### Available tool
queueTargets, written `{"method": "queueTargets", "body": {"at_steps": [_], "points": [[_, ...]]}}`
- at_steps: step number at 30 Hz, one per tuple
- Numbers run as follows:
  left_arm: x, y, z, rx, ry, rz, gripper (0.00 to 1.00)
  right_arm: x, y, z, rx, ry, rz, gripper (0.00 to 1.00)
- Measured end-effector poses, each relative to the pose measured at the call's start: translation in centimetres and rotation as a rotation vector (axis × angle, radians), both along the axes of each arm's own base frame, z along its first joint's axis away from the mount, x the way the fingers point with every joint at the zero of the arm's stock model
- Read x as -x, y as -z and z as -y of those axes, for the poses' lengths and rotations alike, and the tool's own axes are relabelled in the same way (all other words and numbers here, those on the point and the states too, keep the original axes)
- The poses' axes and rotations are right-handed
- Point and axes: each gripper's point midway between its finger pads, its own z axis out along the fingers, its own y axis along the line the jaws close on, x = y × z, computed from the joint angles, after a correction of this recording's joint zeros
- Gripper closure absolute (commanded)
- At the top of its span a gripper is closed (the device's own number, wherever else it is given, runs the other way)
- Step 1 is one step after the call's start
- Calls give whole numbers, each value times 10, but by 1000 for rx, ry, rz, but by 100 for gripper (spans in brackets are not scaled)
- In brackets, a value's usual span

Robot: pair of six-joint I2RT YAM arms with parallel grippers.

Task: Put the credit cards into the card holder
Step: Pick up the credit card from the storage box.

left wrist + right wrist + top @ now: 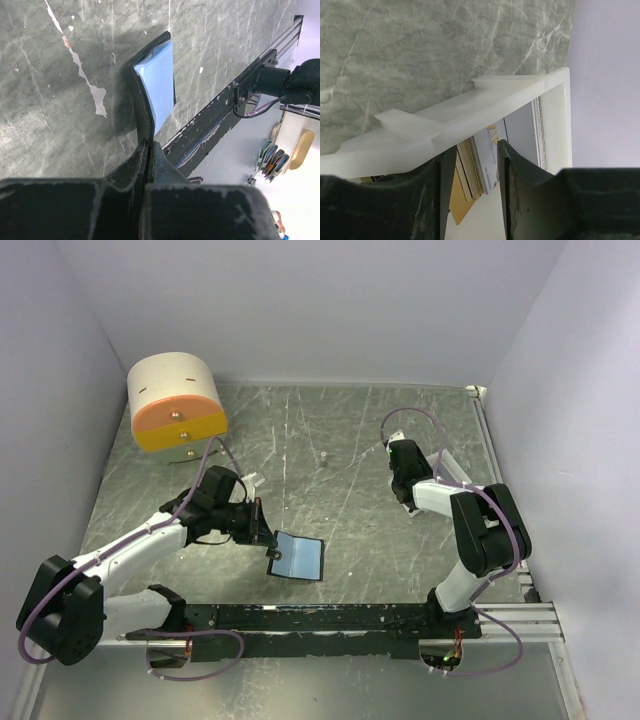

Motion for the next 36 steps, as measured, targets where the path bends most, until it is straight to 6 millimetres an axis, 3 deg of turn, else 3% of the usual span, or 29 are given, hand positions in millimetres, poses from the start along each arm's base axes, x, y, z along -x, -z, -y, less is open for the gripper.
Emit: {"method": "queueTargets", "body": {"at_steps": [18,36], "points": [[0,0,0,0,0,0,93,1,-1,9,53,43,-1,62],[0,0,0,0,0,0,93,-3,-16,22,46,94,46,67]]}}
